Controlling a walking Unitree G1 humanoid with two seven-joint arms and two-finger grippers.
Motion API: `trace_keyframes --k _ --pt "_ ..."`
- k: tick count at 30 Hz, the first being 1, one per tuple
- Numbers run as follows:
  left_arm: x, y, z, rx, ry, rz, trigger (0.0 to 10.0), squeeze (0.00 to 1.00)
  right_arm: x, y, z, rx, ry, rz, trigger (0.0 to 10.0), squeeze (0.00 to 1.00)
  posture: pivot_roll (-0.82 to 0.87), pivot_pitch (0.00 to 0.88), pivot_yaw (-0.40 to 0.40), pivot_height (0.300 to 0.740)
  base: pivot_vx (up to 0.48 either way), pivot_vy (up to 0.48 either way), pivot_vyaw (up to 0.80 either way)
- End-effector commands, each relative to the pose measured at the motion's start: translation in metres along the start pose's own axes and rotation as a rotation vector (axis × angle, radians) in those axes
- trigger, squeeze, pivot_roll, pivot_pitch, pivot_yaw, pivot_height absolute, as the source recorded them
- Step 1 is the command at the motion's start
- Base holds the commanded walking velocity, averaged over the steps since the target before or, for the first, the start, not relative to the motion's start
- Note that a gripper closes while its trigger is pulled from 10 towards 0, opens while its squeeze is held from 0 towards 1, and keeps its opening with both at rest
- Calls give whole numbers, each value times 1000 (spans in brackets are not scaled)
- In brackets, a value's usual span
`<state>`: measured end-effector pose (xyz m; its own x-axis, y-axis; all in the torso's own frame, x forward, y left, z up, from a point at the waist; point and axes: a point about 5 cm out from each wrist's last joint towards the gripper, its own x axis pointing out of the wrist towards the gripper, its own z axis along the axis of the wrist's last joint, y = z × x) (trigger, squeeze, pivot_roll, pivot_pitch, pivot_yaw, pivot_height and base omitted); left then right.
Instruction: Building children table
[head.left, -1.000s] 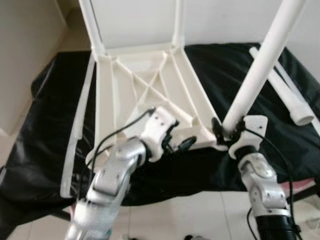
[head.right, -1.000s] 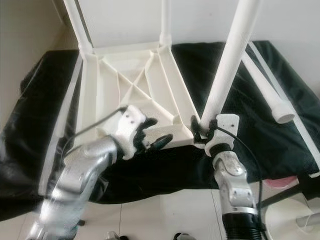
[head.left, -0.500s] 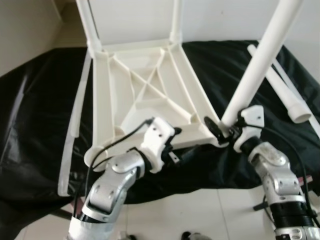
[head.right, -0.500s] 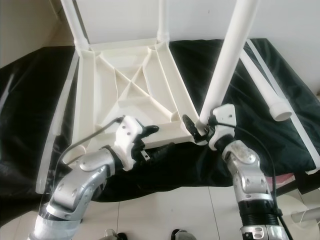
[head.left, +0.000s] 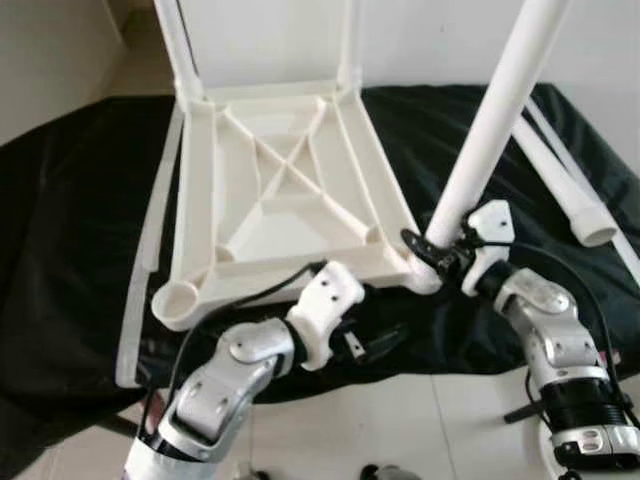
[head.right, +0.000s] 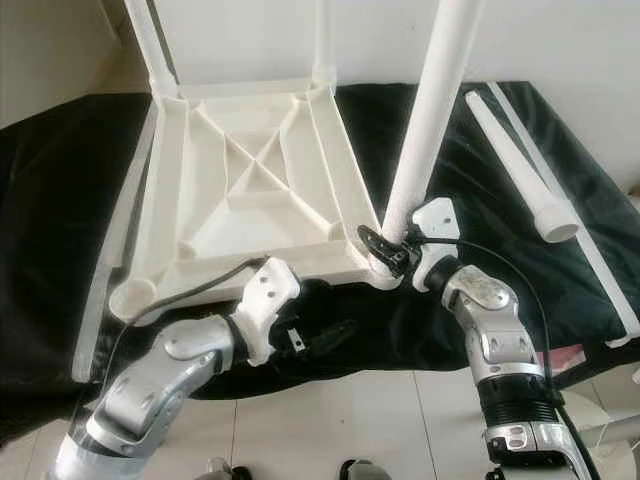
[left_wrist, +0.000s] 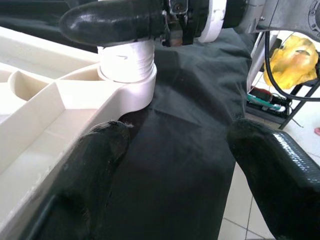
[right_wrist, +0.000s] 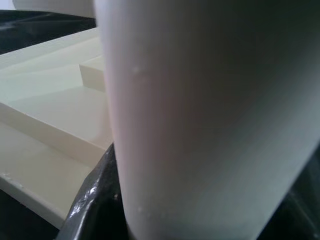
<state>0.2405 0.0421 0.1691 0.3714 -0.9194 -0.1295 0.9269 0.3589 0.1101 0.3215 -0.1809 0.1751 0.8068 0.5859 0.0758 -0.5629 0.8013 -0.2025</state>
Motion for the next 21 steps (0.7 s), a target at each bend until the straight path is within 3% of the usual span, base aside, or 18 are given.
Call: trace_keyframes --k 1,4,5,6,9,11,17,20,21 --pt "0 -9 -2 -10 0 -146 10000 0 -2 5 -7 3 21 29 0 0 -62 106 -43 740 0 0 0" --pt "-1 -8 -3 -8 4 -139 10000 0 -3 5 -11 10 38 9 0 0 -60 105 -44 740 0 0 0" --pt "-2 -7 -3 -7 5 -135 10000 0 -4 5 -13 30 45 -2 9216 0 -60 103 -45 740 0 0 0" --pt "-2 -7 -3 -9 5 -132 10000 0 -4 6 -14 43 50 -16 10000 0 -58 101 -47 740 0 0 0" --pt "-3 -8 -3 -10 4 -126 10000 0 -5 7 -16 59 57 -47 10000 0 -52 105 -50 740 0 0 0" --pt "-3 -8 -3 -10 9 -112 10000 0 -7 4 -20 47 99 -159 10000 0 -52 104 -50 740 0 0 0" --pt "-2 -8 -5 -22 9 -114 10000 0 -11 8 -27 86 125 -302 10000 0 -63 93 -27 740 0 0 0" --pt "-2 -6 -4 1 16 -133 10000 0 -15 14 -35 122 163 -501 10000 0 -63 83 -8 740 0 0 0" --pt "-2 -6 -4 1 16 -133 10000 0 -15 14 -35 122 163 -501 10000 0 -63 83 -8 740 0 0 0"
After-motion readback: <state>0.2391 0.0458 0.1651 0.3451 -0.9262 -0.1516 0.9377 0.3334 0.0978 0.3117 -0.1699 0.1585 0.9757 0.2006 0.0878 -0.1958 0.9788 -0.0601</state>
